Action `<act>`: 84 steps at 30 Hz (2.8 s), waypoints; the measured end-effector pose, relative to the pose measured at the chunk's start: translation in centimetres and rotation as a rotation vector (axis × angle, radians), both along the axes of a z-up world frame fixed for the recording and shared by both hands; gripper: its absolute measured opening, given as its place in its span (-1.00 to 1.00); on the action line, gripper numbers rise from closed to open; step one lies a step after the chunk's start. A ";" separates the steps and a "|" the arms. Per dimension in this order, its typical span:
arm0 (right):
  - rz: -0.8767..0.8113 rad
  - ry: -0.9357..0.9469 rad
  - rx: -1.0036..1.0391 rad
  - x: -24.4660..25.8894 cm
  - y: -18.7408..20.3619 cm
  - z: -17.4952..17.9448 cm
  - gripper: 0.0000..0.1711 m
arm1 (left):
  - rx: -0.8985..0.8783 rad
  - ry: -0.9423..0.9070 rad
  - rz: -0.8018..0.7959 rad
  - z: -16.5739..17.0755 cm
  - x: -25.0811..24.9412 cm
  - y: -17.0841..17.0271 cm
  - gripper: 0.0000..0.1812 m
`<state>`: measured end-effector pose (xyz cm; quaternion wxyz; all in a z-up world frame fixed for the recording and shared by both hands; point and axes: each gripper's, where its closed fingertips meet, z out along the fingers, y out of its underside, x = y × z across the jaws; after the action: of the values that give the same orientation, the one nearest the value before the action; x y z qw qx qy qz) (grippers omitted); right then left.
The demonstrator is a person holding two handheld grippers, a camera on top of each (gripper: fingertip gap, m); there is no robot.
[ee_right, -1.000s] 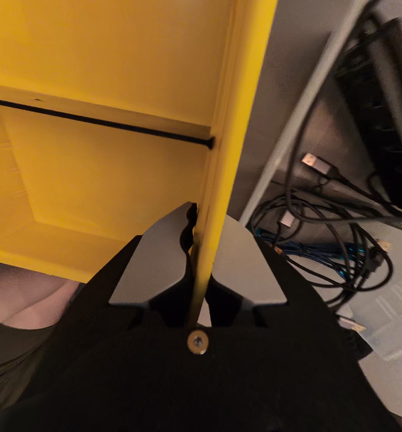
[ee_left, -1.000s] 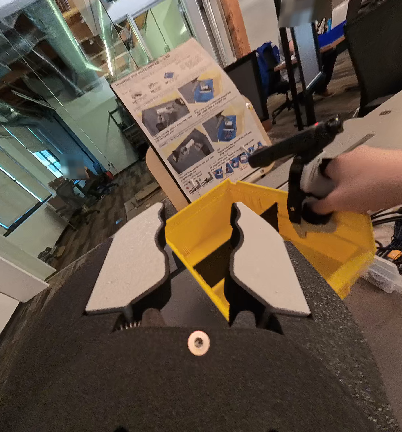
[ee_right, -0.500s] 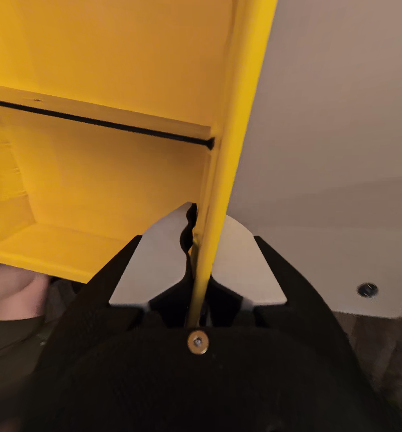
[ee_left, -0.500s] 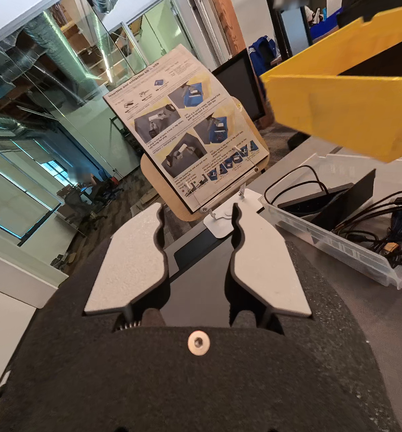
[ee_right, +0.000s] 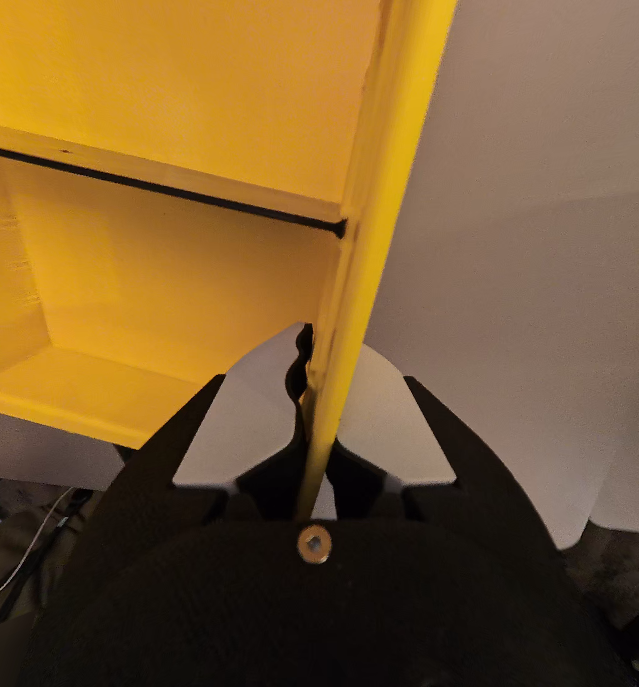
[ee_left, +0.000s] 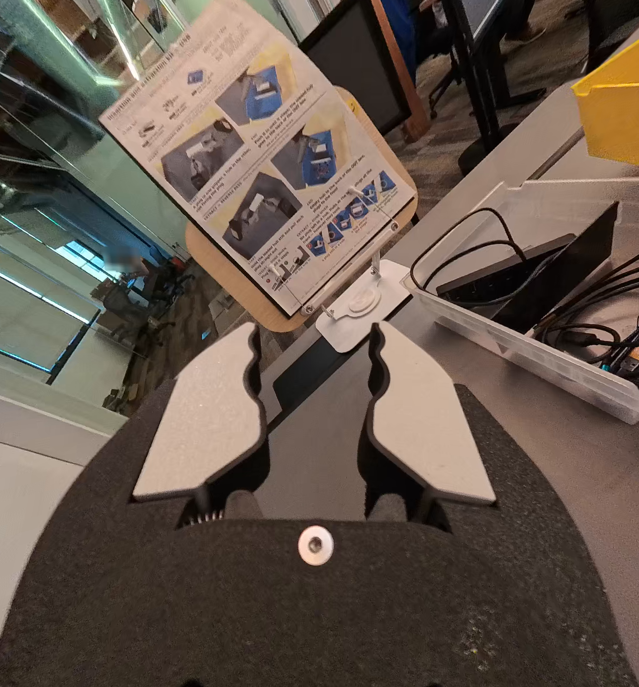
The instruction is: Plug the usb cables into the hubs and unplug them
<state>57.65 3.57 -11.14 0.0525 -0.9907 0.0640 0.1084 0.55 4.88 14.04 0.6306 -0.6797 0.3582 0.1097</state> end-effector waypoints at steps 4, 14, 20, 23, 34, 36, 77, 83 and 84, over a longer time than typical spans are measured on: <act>0.069 -0.006 -0.007 -0.2 0.8 -2.2 -0.96 | -0.146 -0.075 -0.111 -2.9 3.1 1.4 -0.38; 0.197 -0.065 0.034 -0.4 1.7 -3.2 -0.92 | -0.734 -0.297 -0.334 -16.1 13.7 3.9 -0.30; 0.201 -0.062 0.059 -0.5 1.7 -3.1 -0.90 | -0.874 -0.289 -0.242 -20.3 13.6 5.4 -0.24; 0.172 -0.065 0.065 -0.7 1.7 -3.1 -0.90 | -0.908 -0.299 -0.208 -21.3 13.2 6.2 -0.23; 0.261 -0.050 0.138 -1.1 3.5 -2.9 -0.87 | -1.241 -0.139 -0.174 -22.4 14.0 6.4 -0.55; 0.266 -0.045 0.139 -1.1 3.6 -2.9 -0.87 | -1.262 -0.022 -0.147 -22.6 13.7 5.9 -0.60; 0.358 0.038 -0.088 -11.8 4.0 -3.0 -0.81 | -1.329 -0.325 0.531 -22.9 -14.6 8.0 -0.97; 0.354 0.082 -0.096 -11.5 3.6 -3.0 -0.75 | -1.302 -0.395 0.546 -22.8 -16.8 6.6 -0.97; 0.347 0.094 -0.103 -11.5 3.4 -2.9 -0.74 | -1.290 -0.386 0.543 -22.8 -17.0 6.4 -0.97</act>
<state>46.17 6.95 -14.07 -0.0207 -0.9821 -0.0999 0.1585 -16.43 11.29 -8.80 0.1066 -0.9886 0.0524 -0.0928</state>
